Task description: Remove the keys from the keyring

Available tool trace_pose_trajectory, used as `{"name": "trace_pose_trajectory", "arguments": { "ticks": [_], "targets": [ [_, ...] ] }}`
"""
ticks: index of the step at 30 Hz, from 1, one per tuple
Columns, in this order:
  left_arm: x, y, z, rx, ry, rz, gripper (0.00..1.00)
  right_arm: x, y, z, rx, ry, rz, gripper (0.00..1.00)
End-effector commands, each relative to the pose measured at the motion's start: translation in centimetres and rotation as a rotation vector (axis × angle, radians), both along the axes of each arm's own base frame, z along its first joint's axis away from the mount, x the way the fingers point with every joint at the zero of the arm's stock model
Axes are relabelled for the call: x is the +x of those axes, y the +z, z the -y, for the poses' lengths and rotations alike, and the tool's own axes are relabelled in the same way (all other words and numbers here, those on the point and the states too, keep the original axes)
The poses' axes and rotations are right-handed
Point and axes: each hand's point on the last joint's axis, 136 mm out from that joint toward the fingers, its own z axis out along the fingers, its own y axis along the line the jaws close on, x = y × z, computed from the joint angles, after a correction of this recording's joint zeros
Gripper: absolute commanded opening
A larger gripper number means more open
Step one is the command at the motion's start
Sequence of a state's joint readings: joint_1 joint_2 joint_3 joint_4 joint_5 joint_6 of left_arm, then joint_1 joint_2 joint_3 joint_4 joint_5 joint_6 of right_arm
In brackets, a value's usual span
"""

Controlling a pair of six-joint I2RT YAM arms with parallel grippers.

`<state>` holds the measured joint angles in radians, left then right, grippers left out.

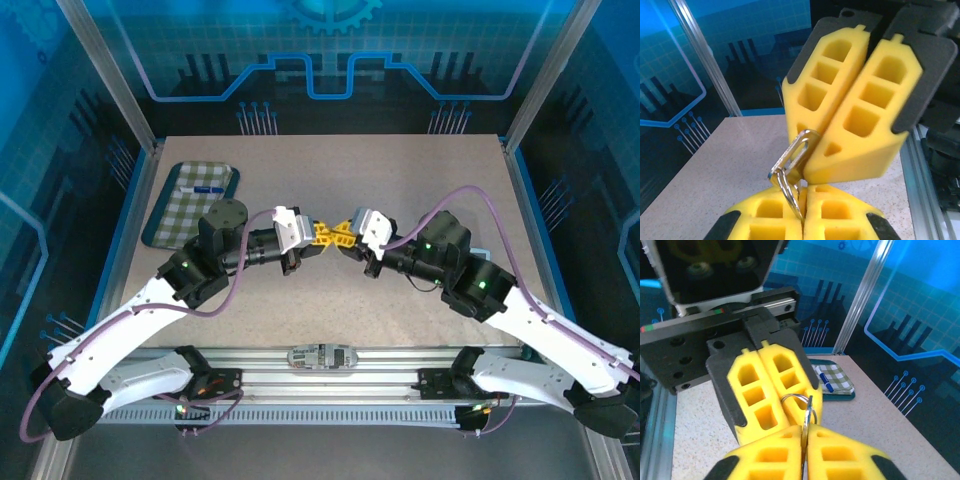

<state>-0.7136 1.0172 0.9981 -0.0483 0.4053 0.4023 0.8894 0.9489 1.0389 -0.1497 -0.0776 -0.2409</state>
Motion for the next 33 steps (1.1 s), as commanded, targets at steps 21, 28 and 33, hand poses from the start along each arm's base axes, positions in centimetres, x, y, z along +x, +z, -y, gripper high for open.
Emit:
{"name": "trace_pose_trajectory", "arguments": {
  "ticks": [21,28,33],
  "targets": [
    [0.1,4.0,-0.8,-0.075,0.034,0.093,0.00,-2.7,-1.2,1.2,-0.177,0.081,0.171,0.00],
    [-0.3,3.2,0.3,-0.040,-0.034,0.069,0.00,-1.0,0.6,-0.1,-0.077,0.027,0.094,0.00],
    [-0.6,2.9,0.6,-0.027,-0.048,0.072,0.00,-0.3,0.9,-0.6,-0.023,0.004,0.060,0.18]
  ]
}}
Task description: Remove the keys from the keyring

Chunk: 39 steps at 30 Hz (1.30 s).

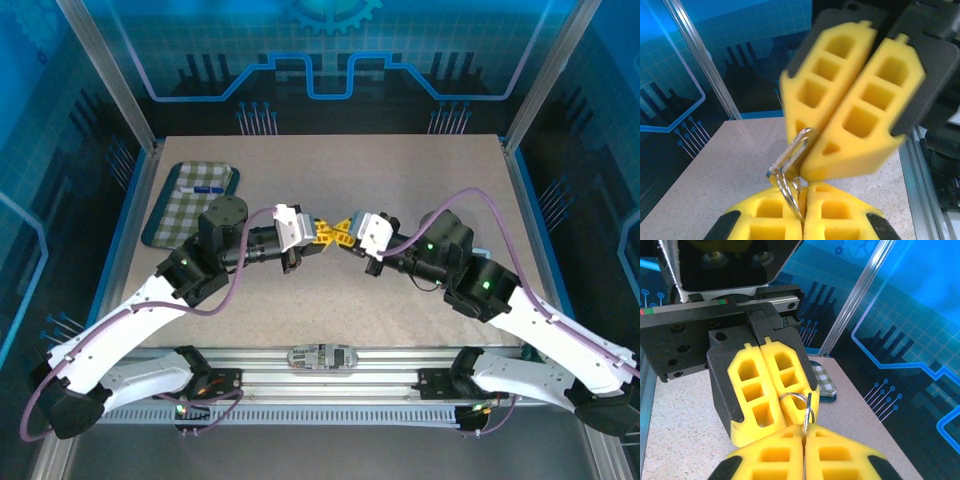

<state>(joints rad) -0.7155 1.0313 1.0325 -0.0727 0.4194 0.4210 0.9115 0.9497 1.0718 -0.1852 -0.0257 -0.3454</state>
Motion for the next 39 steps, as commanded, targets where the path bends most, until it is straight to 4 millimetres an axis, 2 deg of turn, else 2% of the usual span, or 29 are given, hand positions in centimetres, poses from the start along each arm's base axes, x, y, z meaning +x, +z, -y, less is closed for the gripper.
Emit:
{"name": "trace_pose_trajectory", "arguments": {
  "ticks": [1,4,5,6,11,15,20,24,30,33,36,39],
  "targets": [
    [-0.5,2.2,0.4,-0.031,-0.031,0.056,0.00,-0.2,0.2,-0.9,0.039,0.018,-0.037,0.19],
    [-0.5,2.1,0.4,-0.030,-0.033,0.057,0.00,0.0,0.1,-1.3,0.041,0.017,-0.052,0.22],
    [-0.5,2.0,0.4,-0.030,-0.032,0.057,0.00,0.1,0.0,-1.3,0.040,0.015,-0.055,0.19],
    [-0.5,2.0,0.4,-0.030,-0.031,0.057,0.00,0.1,0.0,-1.4,0.040,0.015,-0.056,0.12],
    [-0.5,1.9,0.2,-0.030,-0.024,0.056,0.00,0.3,0.1,-1.2,0.043,0.004,-0.054,0.00],
    [0.1,2.0,-0.3,-0.047,0.029,0.053,0.00,0.8,0.2,-0.2,0.029,-0.052,-0.022,0.00],
    [0.2,2.4,-1.0,-0.066,0.061,0.064,0.01,0.3,0.7,1.1,0.023,-0.059,0.043,0.00],
    [0.3,2.5,-0.8,-0.067,0.057,0.059,0.03,-0.5,0.5,1.1,0.010,-0.020,0.054,0.00],
    [0.3,2.7,-1.0,-0.070,0.070,0.062,0.05,-0.7,0.3,1.7,-0.007,-0.031,0.069,0.00],
    [0.3,2.7,-1.0,-0.069,0.070,0.061,0.11,-0.7,0.6,1.9,0.007,-0.040,0.070,0.00],
    [0.3,2.5,-0.9,-0.070,0.062,0.054,0.10,-0.8,1.2,1.8,0.035,-0.030,0.046,0.00],
    [0.3,2.3,-0.6,-0.065,0.047,0.048,0.00,-1.1,2.0,1.4,0.058,-0.016,0.030,0.00]
  ]
}}
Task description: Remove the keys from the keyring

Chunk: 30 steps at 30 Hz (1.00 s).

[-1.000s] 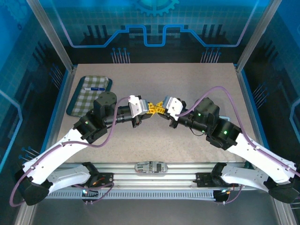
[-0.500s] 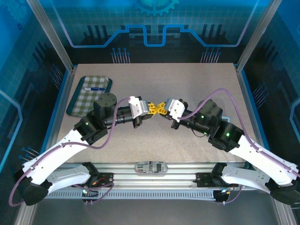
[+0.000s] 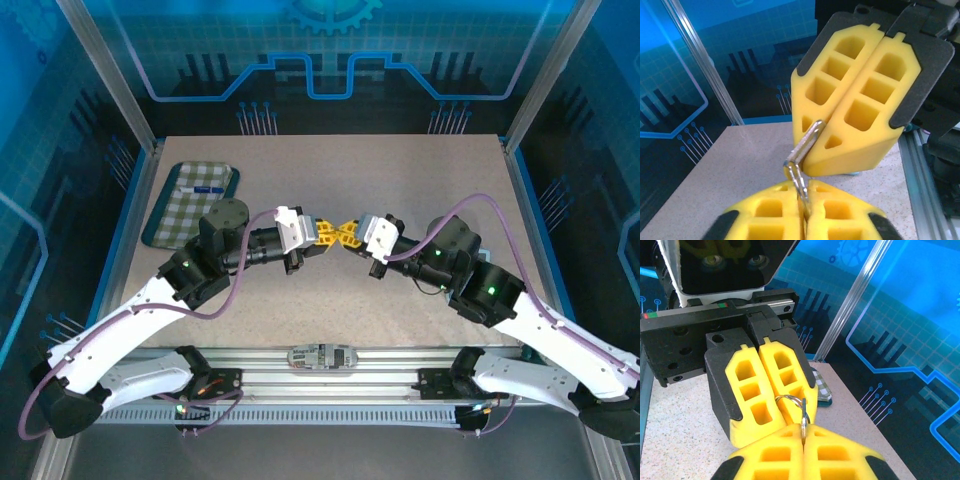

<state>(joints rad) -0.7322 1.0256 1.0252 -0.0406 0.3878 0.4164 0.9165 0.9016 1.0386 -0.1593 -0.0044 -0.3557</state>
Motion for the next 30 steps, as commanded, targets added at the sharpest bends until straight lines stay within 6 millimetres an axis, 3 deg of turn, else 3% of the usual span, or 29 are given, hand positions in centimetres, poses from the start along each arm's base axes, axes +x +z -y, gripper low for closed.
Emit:
{"name": "trace_pose_trajectory", "arguments": {
  "ticks": [1,9,18,30],
  "targets": [
    [0.3,1.7,-0.6,-0.045,0.026,0.026,0.00,-0.6,1.7,0.5,0.038,0.001,-0.004,0.00],
    [0.3,1.8,-0.8,-0.048,0.038,0.030,0.00,-0.4,2.5,1.3,0.029,-0.029,0.063,0.00],
    [0.4,2.6,-1.2,-0.060,0.037,0.002,0.00,-3.2,-0.3,0.4,-0.090,0.129,0.078,0.00],
    [0.9,3.5,-1.0,-0.083,0.016,-0.063,0.00,-4.8,-2.3,-0.6,-0.199,0.206,0.083,0.00]
  ]
}}
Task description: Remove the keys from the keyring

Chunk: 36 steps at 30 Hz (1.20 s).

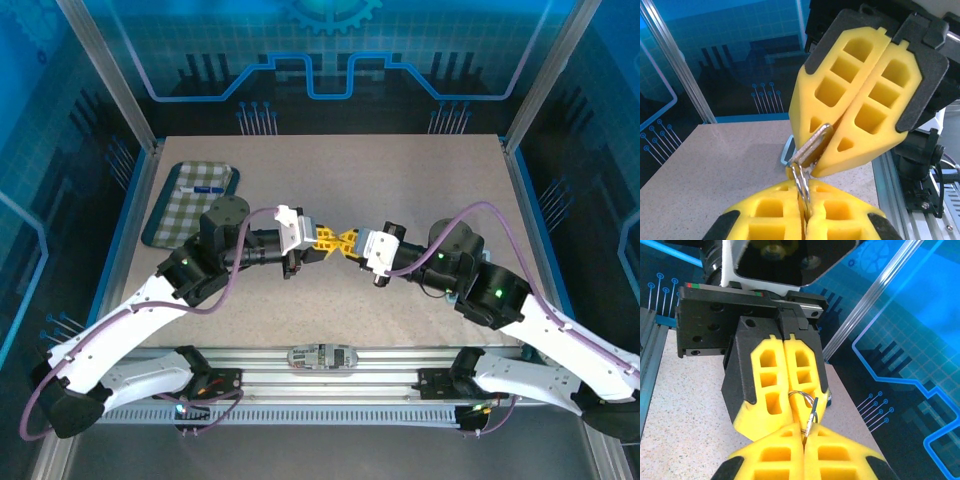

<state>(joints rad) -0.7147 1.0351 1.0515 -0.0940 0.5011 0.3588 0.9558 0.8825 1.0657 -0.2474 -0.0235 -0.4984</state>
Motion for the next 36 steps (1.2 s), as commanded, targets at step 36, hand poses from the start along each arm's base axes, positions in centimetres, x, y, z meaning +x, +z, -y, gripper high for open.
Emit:
{"name": "trace_pose_trajectory", "arguments": {
  "ticks": [36],
  "targets": [
    [2.5,2.5,-2.1,-0.009,0.149,0.050,0.00,-3.4,-4.7,0.0,-0.370,0.152,0.057,0.00]
  ]
}}
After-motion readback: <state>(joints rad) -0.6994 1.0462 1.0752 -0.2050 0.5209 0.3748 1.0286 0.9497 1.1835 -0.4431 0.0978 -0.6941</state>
